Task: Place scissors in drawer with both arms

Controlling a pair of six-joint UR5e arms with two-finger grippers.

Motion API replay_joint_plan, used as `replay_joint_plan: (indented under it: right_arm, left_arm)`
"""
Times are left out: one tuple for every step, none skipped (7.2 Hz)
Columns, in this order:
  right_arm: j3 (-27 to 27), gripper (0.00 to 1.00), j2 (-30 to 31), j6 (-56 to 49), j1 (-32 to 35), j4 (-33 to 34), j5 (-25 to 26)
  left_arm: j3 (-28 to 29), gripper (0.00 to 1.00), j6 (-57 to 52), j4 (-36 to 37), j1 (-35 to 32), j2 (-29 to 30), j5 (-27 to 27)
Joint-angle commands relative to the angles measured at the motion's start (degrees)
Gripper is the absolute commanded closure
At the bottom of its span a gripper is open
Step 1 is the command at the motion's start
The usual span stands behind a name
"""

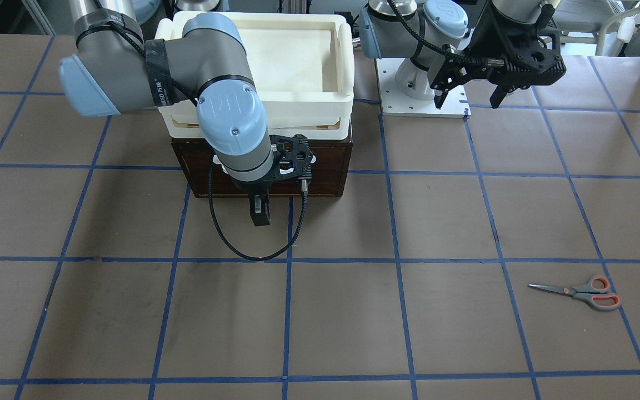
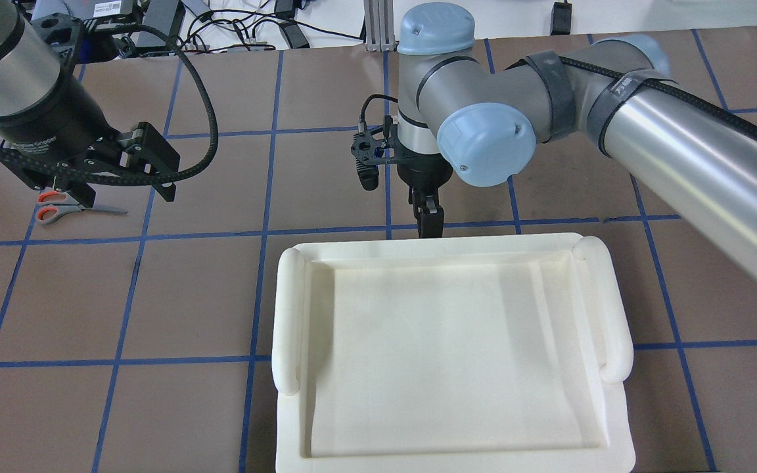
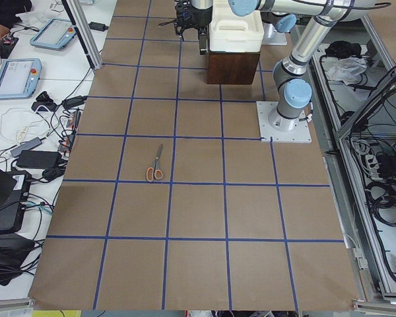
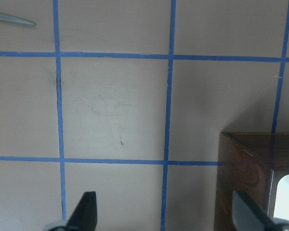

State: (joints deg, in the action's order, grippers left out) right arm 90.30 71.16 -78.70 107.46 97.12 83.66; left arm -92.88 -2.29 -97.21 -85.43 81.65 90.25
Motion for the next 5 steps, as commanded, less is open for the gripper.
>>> replay_joint_plan:
  right_arm:
    - [0.1, 0.00, -0.3, 3.0, 0.0, -2.9, -0.5]
    - [-0.1, 0.00, -0.4, 3.5, 0.0, -3.0, -0.5]
    - [-0.1, 0.00, -0.6, 3.4, 0.0, -3.0, -0.5]
    - [-0.1, 0.00, -0.8, 3.4, 0.0, -3.1, -0.3]
    - [-0.1, 0.00, -1.0, 3.4, 0.0, -3.1, -0.3]
  left_arm:
    - [0.0, 0.00, 0.0, 0.0, 0.0, 0.0, 0.0]
    - [0.0, 0.00, 0.0, 0.0, -0.1, 0.1, -0.2]
    - [0.0, 0.00, 0.0, 0.0, -0.1, 0.1, -0.2]
    - [0.0, 0.00, 0.0, 0.0, -0.1, 0.0, 0.0]
    - [0.0, 0.00, 0.0, 0.0, -0.1, 0.0, 0.0]
